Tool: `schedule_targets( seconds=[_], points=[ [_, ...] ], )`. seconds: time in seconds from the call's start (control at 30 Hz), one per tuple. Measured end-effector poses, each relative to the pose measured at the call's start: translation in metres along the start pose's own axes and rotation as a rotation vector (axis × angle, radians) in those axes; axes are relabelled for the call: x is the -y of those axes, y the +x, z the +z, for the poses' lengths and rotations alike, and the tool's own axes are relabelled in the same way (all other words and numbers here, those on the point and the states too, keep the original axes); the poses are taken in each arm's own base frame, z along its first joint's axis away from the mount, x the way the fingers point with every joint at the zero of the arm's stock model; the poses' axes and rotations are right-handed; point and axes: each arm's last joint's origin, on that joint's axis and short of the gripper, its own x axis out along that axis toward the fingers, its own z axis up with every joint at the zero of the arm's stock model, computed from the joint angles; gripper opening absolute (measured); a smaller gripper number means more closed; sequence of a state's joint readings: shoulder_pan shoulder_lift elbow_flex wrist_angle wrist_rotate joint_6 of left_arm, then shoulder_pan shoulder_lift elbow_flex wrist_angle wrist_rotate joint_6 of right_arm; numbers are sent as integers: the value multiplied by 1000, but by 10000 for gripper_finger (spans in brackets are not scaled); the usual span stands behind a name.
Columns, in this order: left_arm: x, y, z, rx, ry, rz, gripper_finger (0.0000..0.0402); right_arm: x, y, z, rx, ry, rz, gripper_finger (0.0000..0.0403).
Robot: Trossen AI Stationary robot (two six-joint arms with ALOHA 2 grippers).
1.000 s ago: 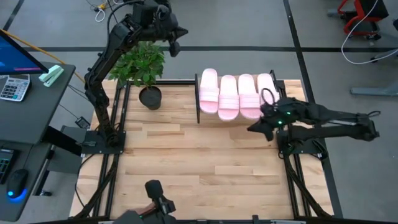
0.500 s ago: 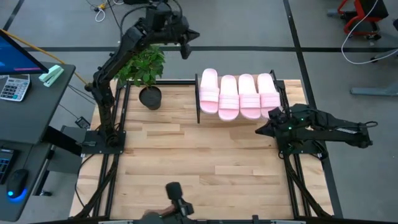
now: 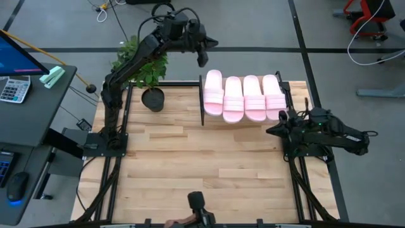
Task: Pick and place slides into the shelf
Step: Return to Home Position
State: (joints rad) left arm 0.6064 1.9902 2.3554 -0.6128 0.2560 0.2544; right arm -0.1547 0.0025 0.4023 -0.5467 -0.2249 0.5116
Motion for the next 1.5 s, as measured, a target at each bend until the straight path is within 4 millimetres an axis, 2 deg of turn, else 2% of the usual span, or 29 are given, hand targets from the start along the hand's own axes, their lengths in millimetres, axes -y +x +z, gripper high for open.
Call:
schedule_targets(
  seconds=[0.13, 0.27, 0.4, 0.63, 0.83, 1.07, 1.23, 1.5],
  points=[
    [-1, 0, 1, 10, -7, 4, 23, 1, 3, -1, 19, -40, 3, 0],
    [-1, 0, 2, 21, -32, 8, 13, 8, 16, -5, 118, -91, 19, 0],
    [-1, 0, 2, 20, -52, 6, 9, 20, 34, -18, 202, -55, 74, 0],
    [-1, 0, 2, 20, -63, 7, 15, 30, 45, -32, 288, -22, 165, 0],
    [-1, 0, 2, 19, -83, 5, 17, 33, 48, -38, 257, -27, 204, 0],
    [-1, 0, 1, 14, -85, 6, 6, 27, 44, -32, 259, -62, 249, 0],
    [-1, 0, 1, 12, -85, 19, 16, 24, 43, -31, 222, -42, 320, 0],
    [-2, 0, 1, 11, -110, 28, 13, 23, 43, -30, 247, -94, 311, 0]
  ],
)
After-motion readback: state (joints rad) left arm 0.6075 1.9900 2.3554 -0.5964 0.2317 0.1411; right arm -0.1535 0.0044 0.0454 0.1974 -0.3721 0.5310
